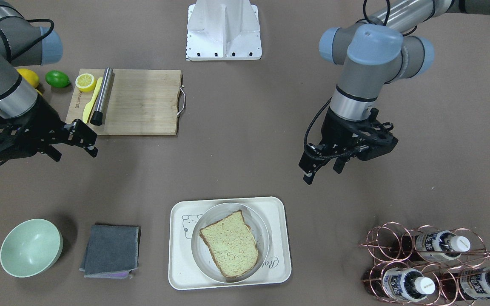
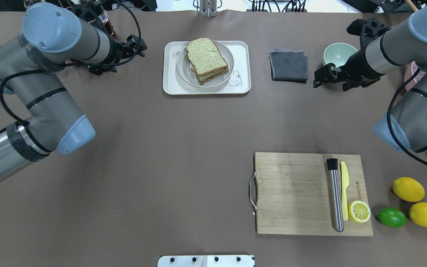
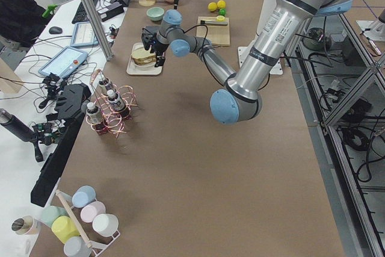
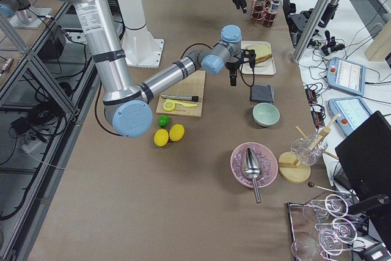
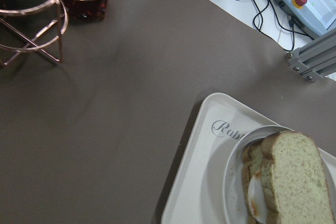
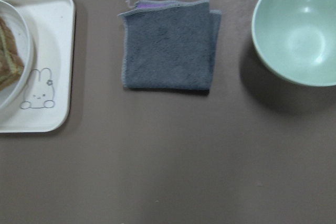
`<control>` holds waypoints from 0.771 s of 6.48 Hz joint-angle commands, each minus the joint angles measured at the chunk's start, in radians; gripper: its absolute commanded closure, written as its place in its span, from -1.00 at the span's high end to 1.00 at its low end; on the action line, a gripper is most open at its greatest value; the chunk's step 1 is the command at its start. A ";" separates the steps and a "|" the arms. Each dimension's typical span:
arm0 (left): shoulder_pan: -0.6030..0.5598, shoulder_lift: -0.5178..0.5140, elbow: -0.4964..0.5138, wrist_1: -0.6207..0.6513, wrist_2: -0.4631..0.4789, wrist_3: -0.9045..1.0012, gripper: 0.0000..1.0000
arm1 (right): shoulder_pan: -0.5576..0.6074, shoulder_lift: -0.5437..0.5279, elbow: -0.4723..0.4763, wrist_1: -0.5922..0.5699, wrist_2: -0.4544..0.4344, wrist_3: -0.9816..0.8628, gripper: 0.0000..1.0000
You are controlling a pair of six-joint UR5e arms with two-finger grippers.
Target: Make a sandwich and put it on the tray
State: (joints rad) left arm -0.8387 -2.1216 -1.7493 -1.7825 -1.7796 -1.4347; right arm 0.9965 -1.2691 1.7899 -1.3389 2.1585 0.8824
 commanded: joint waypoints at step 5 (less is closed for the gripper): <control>-0.579 0.161 0.027 0.359 -0.428 1.126 0.96 | 0.437 -0.091 -0.049 -0.482 -0.042 -0.867 0.99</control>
State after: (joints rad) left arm -1.2801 -1.9956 -1.7996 -1.4447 -2.0693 -0.5446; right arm 1.3494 -1.3201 1.7597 -1.7979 2.0838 0.0906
